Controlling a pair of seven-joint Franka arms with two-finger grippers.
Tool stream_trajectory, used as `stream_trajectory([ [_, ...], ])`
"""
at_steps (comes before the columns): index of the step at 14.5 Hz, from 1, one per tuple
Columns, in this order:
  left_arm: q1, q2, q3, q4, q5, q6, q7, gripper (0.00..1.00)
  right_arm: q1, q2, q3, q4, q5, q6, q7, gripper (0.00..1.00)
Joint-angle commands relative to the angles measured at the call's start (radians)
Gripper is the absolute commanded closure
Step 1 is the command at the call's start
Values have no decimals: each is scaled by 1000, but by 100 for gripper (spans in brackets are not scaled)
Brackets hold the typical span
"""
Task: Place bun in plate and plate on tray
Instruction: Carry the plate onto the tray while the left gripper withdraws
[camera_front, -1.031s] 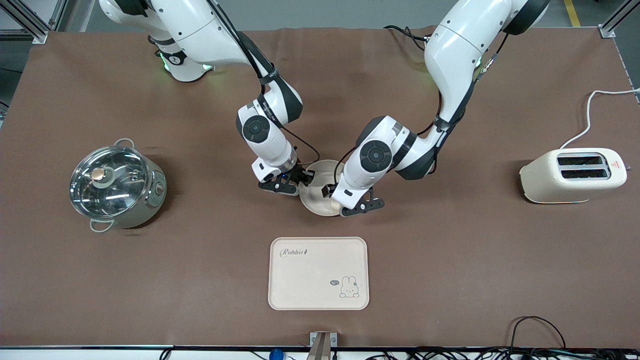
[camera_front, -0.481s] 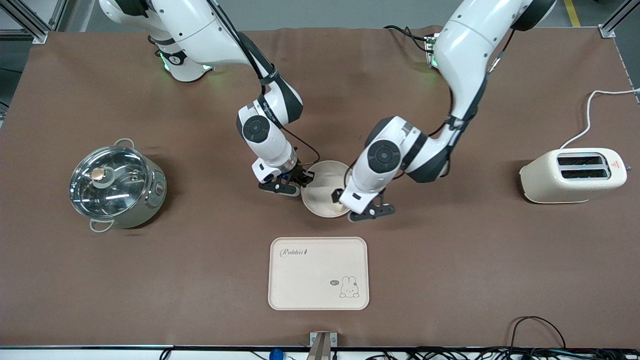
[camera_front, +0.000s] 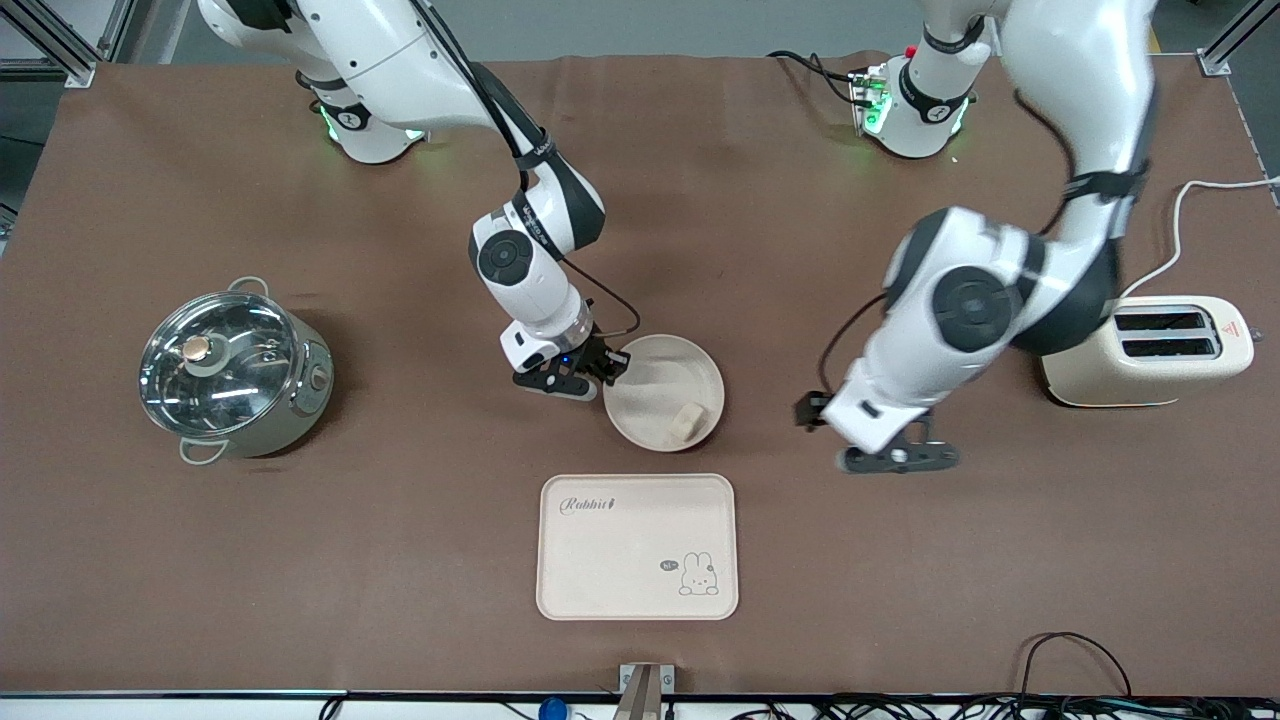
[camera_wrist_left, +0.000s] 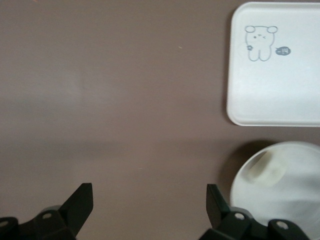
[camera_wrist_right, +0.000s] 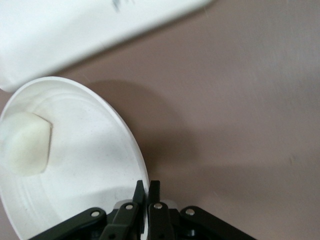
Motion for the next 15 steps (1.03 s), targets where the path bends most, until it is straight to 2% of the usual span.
stream_trajectory([
  [1, 87, -107, -11, -24, 6, -102, 158, 0, -68, 48, 8, 156, 4, -41, 3, 100],
  [4, 141, -217, 3, -34, -13, -169, 300, 0, -122, 126, 8, 315, -7, -157, -32, 100],
  [7, 131, -331, 101, -34, -69, -263, 375, 0, -171, 264, 8, 489, -8, -168, -122, 100],
  [11, 135, -440, 147, -45, -85, -369, 403, 0, -220, 447, 11, 765, -5, -209, -132, 100],
  [13, 132, -451, 160, -61, -67, -353, 426, 0, -237, 490, 12, 828, -5, -220, -132, 100],
  [15, 140, -430, 161, -45, -76, -355, 440, 0, -238, 495, 11, 828, -5, -222, -135, 100],
])
